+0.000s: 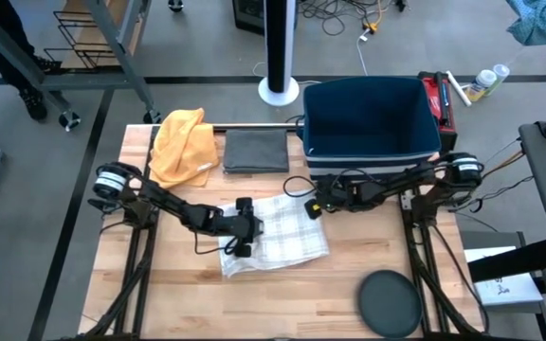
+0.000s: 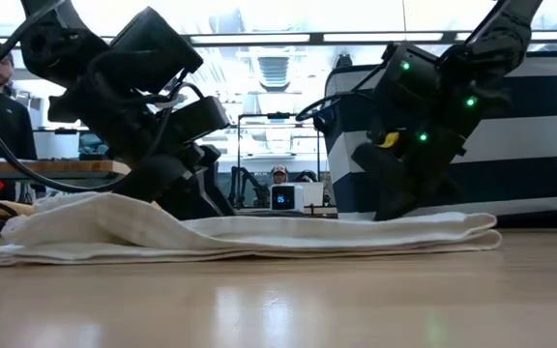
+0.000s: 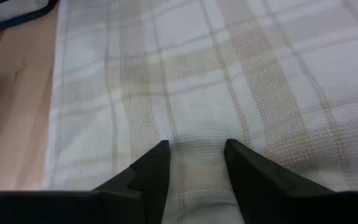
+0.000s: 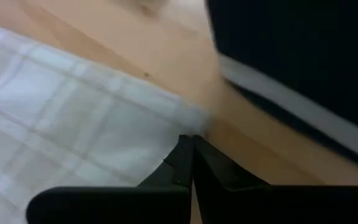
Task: Fold kitchen towel into neat rectangle
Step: Fold the white patterned towel
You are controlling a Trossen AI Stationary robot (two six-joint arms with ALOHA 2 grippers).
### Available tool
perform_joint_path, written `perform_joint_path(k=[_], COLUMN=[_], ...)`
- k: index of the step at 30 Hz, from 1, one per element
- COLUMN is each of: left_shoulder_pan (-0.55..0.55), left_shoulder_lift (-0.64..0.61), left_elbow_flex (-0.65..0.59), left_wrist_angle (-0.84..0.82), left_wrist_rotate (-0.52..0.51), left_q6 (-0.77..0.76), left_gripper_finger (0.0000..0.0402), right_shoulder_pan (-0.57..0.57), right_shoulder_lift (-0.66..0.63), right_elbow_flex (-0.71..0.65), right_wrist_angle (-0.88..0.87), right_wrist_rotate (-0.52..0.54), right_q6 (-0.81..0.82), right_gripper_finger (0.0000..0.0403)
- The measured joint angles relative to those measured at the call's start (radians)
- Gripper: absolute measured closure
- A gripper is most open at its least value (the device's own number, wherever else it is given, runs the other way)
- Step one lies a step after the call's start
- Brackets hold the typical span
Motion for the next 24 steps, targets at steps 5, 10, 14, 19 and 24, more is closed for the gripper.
perform_joint_path(k=[5,10,14,19,24], left_shoulder_pan=[-0.001,0.0,0.003,0.006,0.014], left_shoulder_lift=[-0.002,-0.001,0.001,-0.026,-0.107], left_elbow_flex=[-0.013,-0.001,0.025,0.085,0.123], left_wrist_angle=[0.006,0.031,0.025,-0.04,-0.203], left_wrist_rotate=[-0.006,-0.005,-0.019,-0.03,-0.033], left_q6=[-0.021,-0.027,0.017,0.058,0.089], left_gripper_finger=[0.0253,0.0246,0.024,0.0233,0.0229], right_shoulder_pan=[0.018,0.115,0.208,0.286,0.296], right_shoulder_lift=[-0.072,-0.145,-0.135,-0.049,0.03], right_elbow_flex=[0.0,0.001,0.001,0.0,0.005], right_wrist_angle=[-0.02,-0.003,0.013,0.015,0.024], right_wrist_rotate=[0.005,-0.064,-0.084,-0.124,-0.131], right_q6=[-0.043,-0.105,-0.106,-0.039,-0.005], right_gripper_finger=[0.0402,0.0402,0.0403,0.0403,0.0403])
